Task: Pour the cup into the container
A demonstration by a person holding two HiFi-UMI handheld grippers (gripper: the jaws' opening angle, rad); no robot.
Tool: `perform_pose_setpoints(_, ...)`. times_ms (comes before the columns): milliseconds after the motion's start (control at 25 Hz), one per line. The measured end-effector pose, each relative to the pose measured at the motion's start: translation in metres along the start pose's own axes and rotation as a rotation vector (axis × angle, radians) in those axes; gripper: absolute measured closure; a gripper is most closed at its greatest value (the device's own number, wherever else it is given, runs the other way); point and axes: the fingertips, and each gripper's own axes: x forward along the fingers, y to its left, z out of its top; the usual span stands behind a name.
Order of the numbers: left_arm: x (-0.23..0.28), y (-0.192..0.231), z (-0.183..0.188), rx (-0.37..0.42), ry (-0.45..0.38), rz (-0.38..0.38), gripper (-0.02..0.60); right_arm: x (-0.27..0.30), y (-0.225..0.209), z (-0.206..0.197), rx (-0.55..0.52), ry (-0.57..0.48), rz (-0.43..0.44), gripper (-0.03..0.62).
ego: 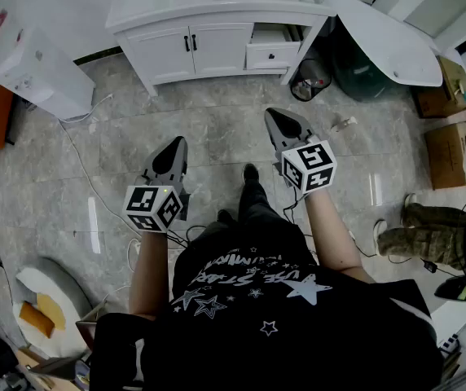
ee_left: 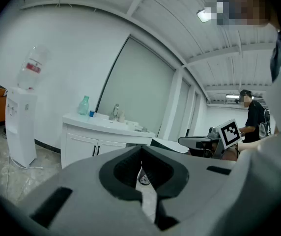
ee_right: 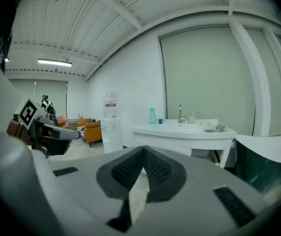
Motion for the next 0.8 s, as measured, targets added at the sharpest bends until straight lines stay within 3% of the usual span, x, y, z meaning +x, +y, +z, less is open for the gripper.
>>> perform_pose_setpoints(800, 0.005, 0.02, -0.001, -0.01, 0.032, -0.013, 0.571, 0.025, -0.004, 0.007, 0.003, -0.039, -0.036, 0.585)
